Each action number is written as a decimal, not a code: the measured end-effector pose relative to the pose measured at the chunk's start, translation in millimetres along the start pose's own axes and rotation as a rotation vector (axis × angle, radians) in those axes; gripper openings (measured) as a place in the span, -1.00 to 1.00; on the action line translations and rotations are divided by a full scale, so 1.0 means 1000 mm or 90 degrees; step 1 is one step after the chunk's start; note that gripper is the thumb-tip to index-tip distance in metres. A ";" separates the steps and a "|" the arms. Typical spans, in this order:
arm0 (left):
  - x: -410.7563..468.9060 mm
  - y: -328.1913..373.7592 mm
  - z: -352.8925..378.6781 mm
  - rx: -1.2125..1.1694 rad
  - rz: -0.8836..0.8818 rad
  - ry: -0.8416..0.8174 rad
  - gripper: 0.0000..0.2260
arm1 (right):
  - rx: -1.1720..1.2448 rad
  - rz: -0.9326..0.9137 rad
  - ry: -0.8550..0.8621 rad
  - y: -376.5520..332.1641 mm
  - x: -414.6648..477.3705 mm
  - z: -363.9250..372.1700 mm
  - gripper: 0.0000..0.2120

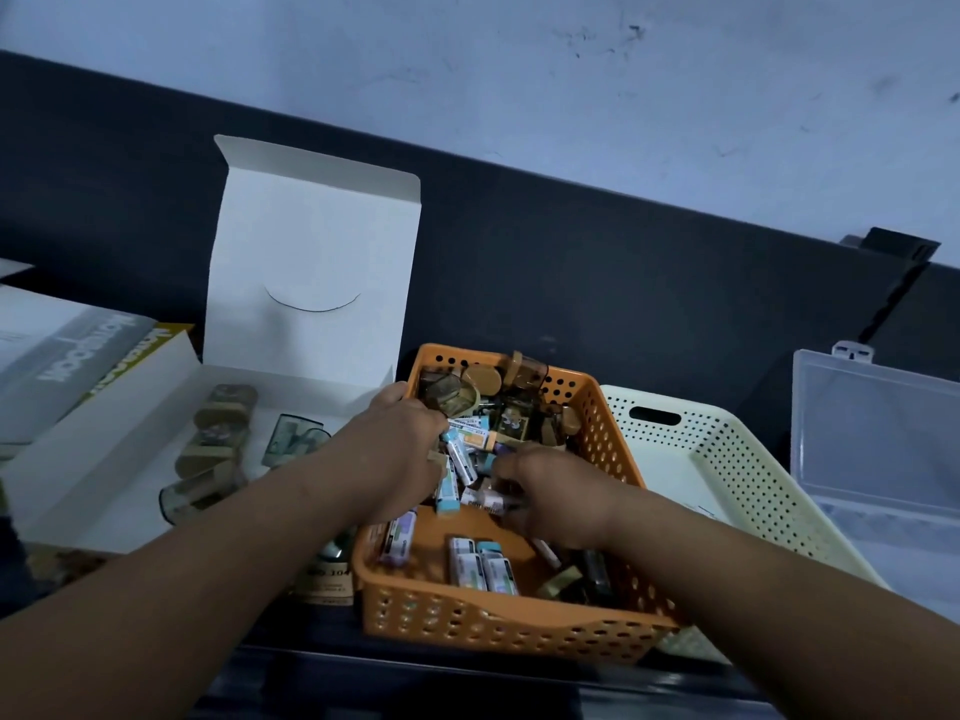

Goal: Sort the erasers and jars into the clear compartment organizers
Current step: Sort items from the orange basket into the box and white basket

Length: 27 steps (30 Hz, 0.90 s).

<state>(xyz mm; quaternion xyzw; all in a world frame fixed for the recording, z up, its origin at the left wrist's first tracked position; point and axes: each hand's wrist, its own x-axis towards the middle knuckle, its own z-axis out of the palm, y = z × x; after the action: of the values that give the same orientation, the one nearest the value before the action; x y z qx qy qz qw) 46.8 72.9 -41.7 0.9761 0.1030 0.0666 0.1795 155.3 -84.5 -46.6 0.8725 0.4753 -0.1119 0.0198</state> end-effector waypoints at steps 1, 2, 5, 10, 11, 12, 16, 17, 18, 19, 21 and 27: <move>0.000 0.000 0.001 -0.009 -0.001 0.002 -0.66 | 0.014 -0.002 0.012 0.001 0.000 0.001 -0.72; 0.000 -0.001 0.001 -0.018 -0.003 0.006 -0.66 | 0.026 0.000 0.026 0.001 0.000 0.001 -0.75; 0.000 0.000 0.002 -0.027 -0.007 0.017 -0.60 | 0.056 0.019 0.037 0.003 0.000 0.000 -0.78; 0.000 0.004 0.001 -0.014 -0.011 0.025 -0.62 | 0.152 0.069 0.009 0.007 -0.003 -0.005 -0.84; 0.000 0.004 0.000 -0.007 -0.010 0.023 -0.62 | 0.158 0.069 0.010 0.006 -0.004 -0.007 -0.83; 0.000 0.004 0.000 -0.001 -0.010 0.021 -0.62 | 0.174 0.070 0.018 0.006 -0.006 -0.010 -0.84; 0.001 0.003 0.000 0.010 -0.016 0.019 -0.63 | 0.345 0.102 0.147 0.017 -0.024 -0.036 -0.90; 0.001 0.003 0.000 0.012 -0.016 0.019 -0.62 | 0.373 0.113 0.206 0.024 -0.030 -0.043 -0.90; 0.001 0.003 0.000 0.016 -0.015 0.019 -0.63 | 0.389 0.130 0.261 0.034 -0.036 -0.048 -0.91; 0.001 0.003 0.000 0.021 -0.014 0.020 -0.64 | 0.394 0.155 0.307 0.044 -0.042 -0.052 -0.90; 0.001 0.004 0.000 0.024 -0.016 0.022 -0.64 | 0.357 0.226 0.359 0.066 -0.055 -0.053 -0.87; 0.001 0.003 0.001 0.028 -0.018 0.024 -0.60 | 0.270 0.351 0.257 0.095 -0.071 -0.037 -0.83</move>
<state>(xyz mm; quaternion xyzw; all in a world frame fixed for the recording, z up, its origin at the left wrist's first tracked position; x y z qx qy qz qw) 48.7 70.0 -41.5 0.9768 0.1218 0.0801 0.1566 203.7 -189.7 -1.8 0.9564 0.1841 -0.0244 -0.2253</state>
